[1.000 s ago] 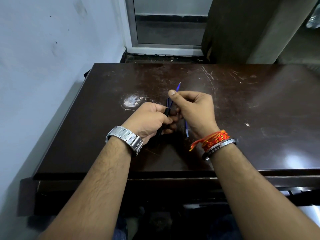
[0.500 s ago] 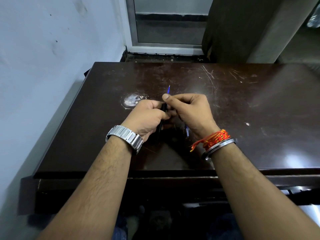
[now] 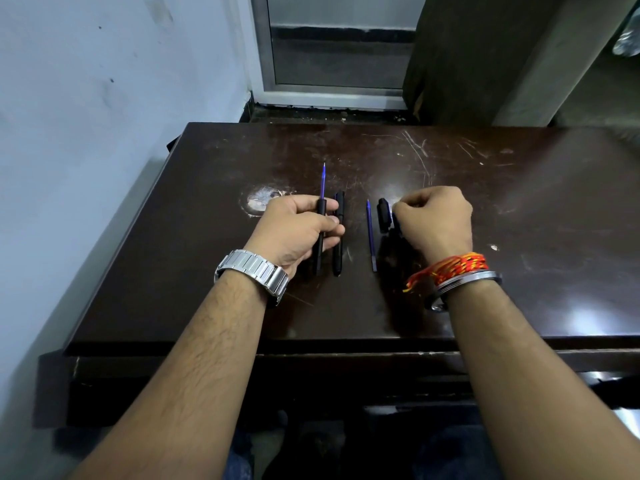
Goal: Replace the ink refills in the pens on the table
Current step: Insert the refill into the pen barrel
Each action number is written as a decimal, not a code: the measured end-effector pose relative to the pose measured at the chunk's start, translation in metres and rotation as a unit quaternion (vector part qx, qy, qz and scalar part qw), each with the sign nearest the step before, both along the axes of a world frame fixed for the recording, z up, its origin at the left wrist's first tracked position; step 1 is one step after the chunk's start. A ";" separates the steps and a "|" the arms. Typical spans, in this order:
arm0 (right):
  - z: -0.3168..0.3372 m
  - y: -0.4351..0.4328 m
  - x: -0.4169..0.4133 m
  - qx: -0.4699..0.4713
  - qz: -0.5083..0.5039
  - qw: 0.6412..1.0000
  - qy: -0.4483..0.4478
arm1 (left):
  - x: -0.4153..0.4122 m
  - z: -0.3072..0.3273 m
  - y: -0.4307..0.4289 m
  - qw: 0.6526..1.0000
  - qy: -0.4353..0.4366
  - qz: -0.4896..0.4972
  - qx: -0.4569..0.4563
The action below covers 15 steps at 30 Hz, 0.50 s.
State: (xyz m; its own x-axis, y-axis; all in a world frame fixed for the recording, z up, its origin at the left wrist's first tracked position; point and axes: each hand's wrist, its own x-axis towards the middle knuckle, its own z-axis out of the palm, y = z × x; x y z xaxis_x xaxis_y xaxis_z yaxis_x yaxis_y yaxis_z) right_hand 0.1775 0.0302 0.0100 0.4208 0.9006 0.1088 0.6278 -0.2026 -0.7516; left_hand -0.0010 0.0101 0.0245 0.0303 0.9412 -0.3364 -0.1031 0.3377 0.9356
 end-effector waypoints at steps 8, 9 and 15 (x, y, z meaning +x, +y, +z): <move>-0.007 0.004 0.001 -0.056 0.003 0.997 -0.045 | 0.000 0.000 -0.001 1.000 0.000 0.004 -0.008; -0.007 0.004 0.001 -0.058 0.000 0.997 -0.042 | 0.000 0.000 -0.001 1.000 -0.002 0.007 -0.008; -0.006 0.003 0.000 -0.056 -0.012 0.998 -0.033 | -0.002 0.000 -0.001 1.000 0.001 0.007 -0.009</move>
State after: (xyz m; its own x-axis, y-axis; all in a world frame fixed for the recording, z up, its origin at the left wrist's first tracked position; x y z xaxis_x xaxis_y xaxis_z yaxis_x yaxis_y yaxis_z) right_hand 0.1774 0.0335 0.0042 0.4373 0.8986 0.0360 0.6696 -0.2986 -0.6801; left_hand -0.0031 0.0088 0.0245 0.0161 0.9356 -0.3526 -0.1055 0.3523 0.9299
